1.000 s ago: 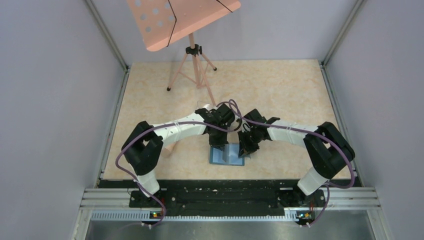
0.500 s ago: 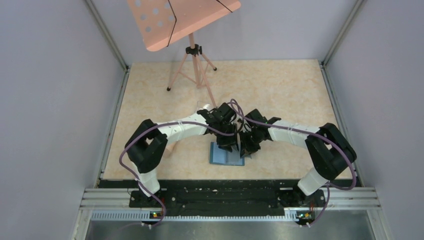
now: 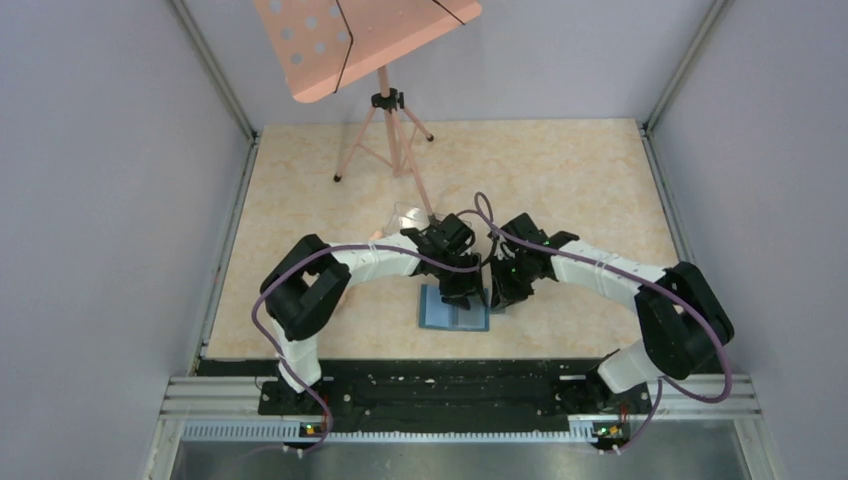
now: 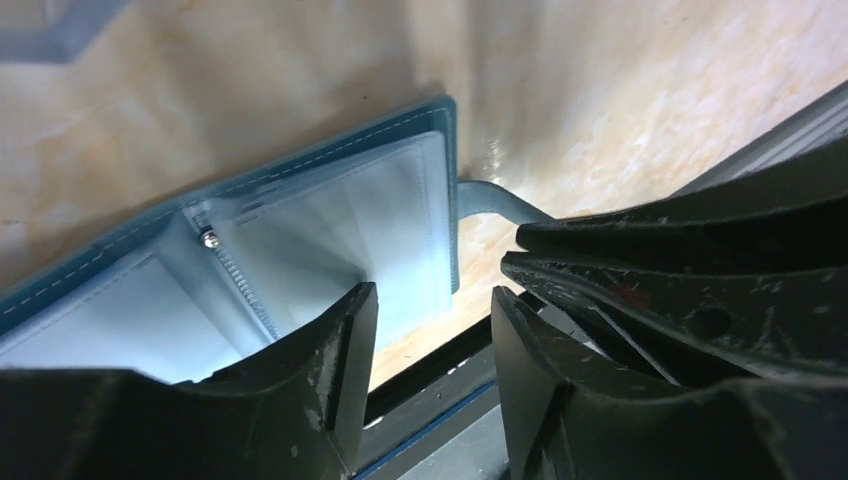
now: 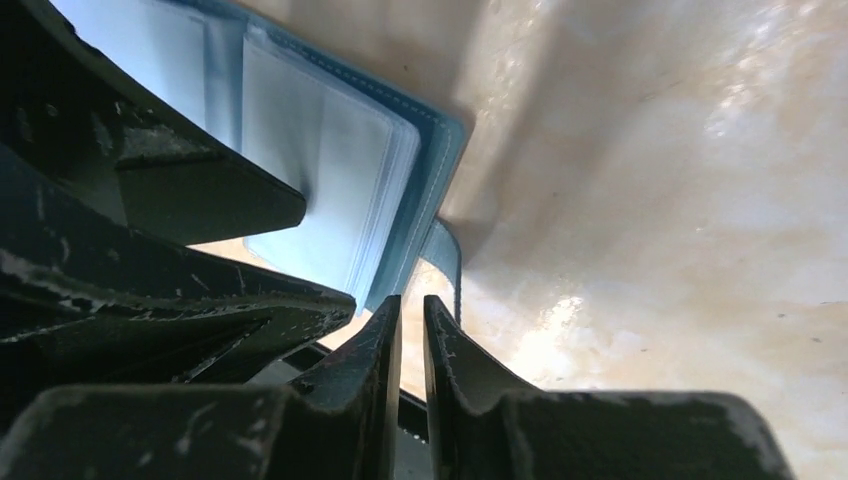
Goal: Put the credit cards into the card holder
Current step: Turn over the card holder at the center of the board, then move the storage box to the center of the board.
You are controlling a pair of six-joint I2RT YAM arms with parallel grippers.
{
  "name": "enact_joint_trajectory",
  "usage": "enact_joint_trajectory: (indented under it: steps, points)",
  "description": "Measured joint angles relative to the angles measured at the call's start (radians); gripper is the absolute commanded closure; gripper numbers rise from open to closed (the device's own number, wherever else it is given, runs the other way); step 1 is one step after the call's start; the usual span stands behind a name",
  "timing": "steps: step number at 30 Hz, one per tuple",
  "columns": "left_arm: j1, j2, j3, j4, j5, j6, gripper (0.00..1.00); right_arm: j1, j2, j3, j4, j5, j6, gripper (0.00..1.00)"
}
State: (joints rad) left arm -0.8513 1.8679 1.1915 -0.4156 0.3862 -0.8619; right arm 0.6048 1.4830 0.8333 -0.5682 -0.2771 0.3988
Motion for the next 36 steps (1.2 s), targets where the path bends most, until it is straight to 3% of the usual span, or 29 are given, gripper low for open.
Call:
enact_joint_trajectory:
  steps: [6, 14, 20, 25, 31, 36]
  points:
    - [0.046, -0.075, -0.075, 0.115, 0.039, -0.002, 0.46, -0.118, -0.024, 0.003, 0.038, -0.115, -0.005, 0.73]
    - [0.291, -0.23, -0.161, 0.321, 0.132, -0.033, 0.47, -0.185, 0.053, 0.107, 0.116, -0.246, -0.003, 0.51]
    - [0.412, -0.205, -0.067, 0.2, 0.096, 0.045, 0.47, -0.185, 0.159, 0.21, 0.141, -0.286, 0.006, 0.42]
    - [0.42, -0.087, 0.143, 0.006, -0.016, 0.167, 0.46, -0.185, 0.21, 0.269, 0.14, -0.287, 0.014, 0.43]
    - [0.43, -0.005, 0.216, -0.095, -0.083, 0.25, 0.47, -0.182, 0.218, 0.354, 0.111, -0.257, 0.005, 0.65]
    - [0.441, 0.073, 0.269, -0.15, -0.095, 0.284, 0.47, -0.174, 0.267, 0.448, 0.105, -0.24, 0.003, 0.69]
